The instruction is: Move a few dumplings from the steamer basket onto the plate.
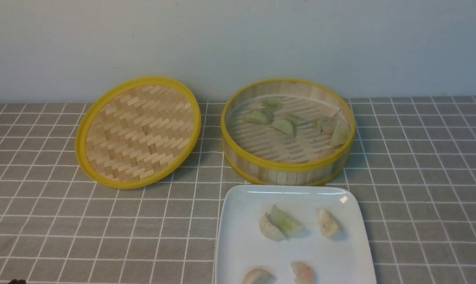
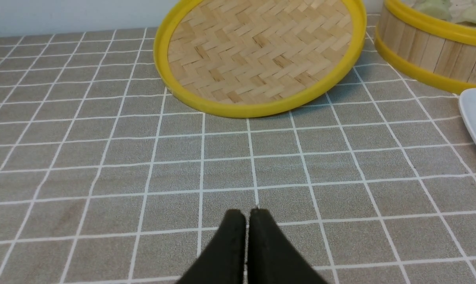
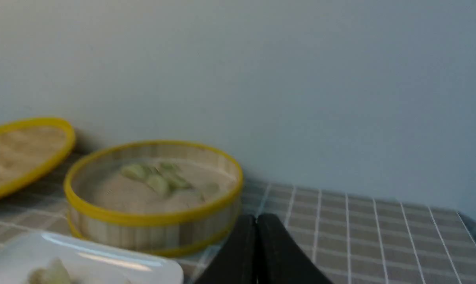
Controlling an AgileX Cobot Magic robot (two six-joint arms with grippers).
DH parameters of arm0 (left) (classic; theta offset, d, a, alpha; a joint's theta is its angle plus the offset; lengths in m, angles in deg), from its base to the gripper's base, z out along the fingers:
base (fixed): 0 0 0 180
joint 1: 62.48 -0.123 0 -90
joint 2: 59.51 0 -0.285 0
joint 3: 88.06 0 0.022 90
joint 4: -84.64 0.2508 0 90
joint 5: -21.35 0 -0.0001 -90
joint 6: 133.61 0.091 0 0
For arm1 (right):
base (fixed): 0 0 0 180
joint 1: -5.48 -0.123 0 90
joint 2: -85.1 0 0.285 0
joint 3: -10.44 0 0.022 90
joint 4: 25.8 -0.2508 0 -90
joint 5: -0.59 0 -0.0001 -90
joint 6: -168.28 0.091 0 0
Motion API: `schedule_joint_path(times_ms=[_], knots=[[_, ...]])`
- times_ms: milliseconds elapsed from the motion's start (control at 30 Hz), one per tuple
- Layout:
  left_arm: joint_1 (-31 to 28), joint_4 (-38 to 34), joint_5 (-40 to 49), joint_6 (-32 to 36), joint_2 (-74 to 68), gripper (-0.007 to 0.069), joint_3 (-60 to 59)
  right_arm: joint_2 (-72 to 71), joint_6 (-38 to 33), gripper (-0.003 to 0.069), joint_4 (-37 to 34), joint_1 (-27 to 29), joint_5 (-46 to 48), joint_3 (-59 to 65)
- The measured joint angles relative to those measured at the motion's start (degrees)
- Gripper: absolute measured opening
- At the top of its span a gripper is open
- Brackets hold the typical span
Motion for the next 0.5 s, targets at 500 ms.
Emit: schedule_joint_path(times_ms=[500], knots=[[0.00, -0.02, 0.07, 0.00, 0.00, -0.0005, 0.00, 0.15, 0.00, -0.0014, 0.19, 4.26, -4.53, 13.59]])
